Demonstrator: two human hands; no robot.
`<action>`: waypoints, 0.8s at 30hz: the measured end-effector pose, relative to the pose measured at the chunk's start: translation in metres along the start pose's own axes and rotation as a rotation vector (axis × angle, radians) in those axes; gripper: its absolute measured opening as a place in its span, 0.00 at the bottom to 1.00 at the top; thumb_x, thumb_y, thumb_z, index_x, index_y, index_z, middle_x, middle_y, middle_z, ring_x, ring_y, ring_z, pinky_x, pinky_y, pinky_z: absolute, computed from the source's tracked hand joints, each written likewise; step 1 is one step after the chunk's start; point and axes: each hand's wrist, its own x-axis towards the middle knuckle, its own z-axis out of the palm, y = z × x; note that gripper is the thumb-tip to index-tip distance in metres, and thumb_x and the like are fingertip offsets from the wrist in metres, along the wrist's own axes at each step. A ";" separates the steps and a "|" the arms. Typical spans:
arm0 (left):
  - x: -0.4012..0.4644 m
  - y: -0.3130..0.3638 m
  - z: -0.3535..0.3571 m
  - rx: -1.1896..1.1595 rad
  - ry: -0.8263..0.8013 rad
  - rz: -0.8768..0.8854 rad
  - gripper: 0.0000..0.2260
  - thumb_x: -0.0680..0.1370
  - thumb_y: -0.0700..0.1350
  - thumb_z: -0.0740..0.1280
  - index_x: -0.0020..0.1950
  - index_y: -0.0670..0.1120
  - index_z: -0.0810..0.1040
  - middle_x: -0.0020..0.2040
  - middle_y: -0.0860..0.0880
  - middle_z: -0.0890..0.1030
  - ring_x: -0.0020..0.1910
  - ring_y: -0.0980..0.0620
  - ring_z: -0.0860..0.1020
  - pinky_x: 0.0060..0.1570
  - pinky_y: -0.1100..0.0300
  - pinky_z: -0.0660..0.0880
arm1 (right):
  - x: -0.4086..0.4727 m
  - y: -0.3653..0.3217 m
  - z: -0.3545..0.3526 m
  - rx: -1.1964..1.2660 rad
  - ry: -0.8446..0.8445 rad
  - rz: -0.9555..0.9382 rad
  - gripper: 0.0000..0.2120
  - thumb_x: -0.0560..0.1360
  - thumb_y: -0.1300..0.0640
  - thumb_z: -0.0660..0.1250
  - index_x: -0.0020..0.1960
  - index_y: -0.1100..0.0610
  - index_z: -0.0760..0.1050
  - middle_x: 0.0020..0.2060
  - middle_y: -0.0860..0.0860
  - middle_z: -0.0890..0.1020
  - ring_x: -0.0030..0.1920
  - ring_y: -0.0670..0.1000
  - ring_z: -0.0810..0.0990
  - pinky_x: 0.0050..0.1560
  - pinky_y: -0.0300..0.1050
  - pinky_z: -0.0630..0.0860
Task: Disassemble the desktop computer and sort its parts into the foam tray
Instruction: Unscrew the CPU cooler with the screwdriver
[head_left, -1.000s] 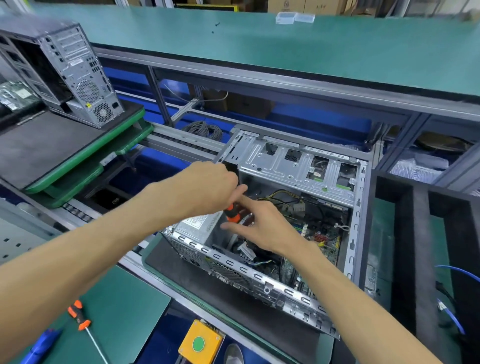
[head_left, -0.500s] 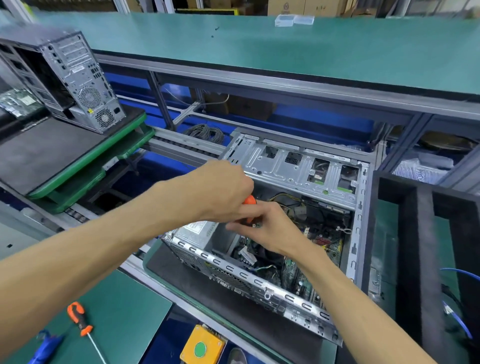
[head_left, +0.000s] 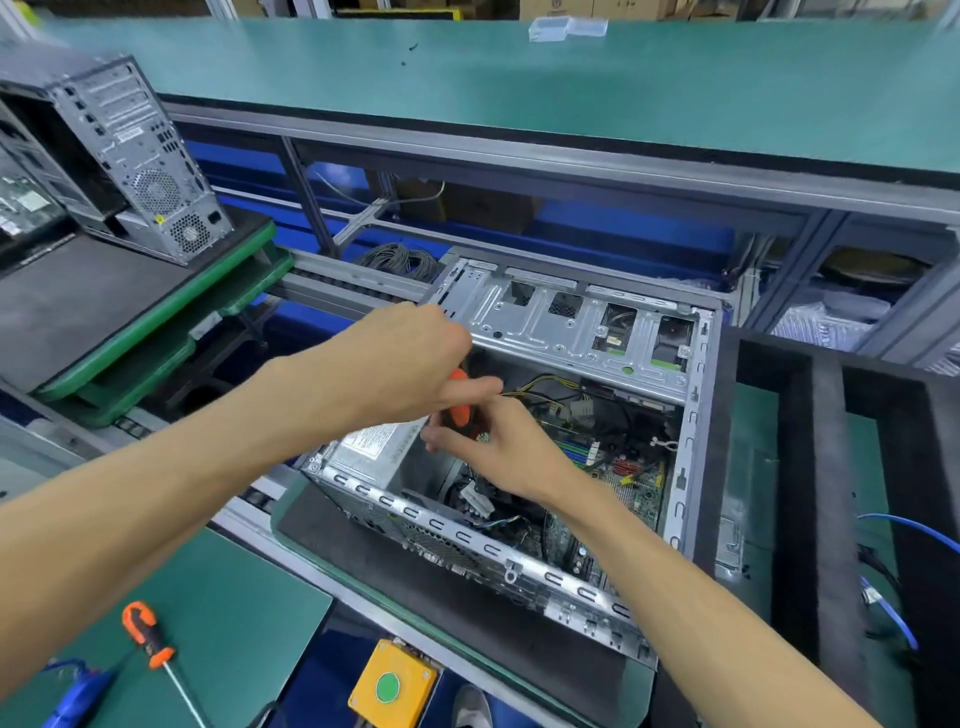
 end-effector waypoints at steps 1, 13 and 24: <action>0.001 0.003 0.000 0.119 0.035 -0.029 0.26 0.79 0.67 0.51 0.34 0.47 0.67 0.30 0.50 0.69 0.26 0.52 0.67 0.27 0.57 0.62 | 0.001 0.000 0.002 -0.014 -0.012 0.021 0.08 0.80 0.50 0.69 0.48 0.54 0.78 0.40 0.47 0.84 0.42 0.51 0.82 0.50 0.51 0.79; -0.010 -0.021 0.008 -0.189 0.015 0.123 0.16 0.79 0.62 0.59 0.47 0.50 0.75 0.41 0.53 0.76 0.38 0.52 0.75 0.41 0.56 0.73 | 0.006 -0.002 0.001 0.028 0.057 -0.062 0.09 0.78 0.52 0.71 0.55 0.49 0.73 0.43 0.43 0.81 0.44 0.44 0.79 0.52 0.45 0.77; -0.021 -0.031 0.020 -0.343 0.068 0.214 0.13 0.77 0.55 0.66 0.59 0.54 0.75 0.52 0.57 0.73 0.39 0.60 0.72 0.41 0.62 0.71 | 0.006 -0.005 -0.009 0.005 0.004 -0.027 0.08 0.80 0.53 0.70 0.55 0.58 0.80 0.46 0.52 0.84 0.48 0.52 0.82 0.56 0.54 0.77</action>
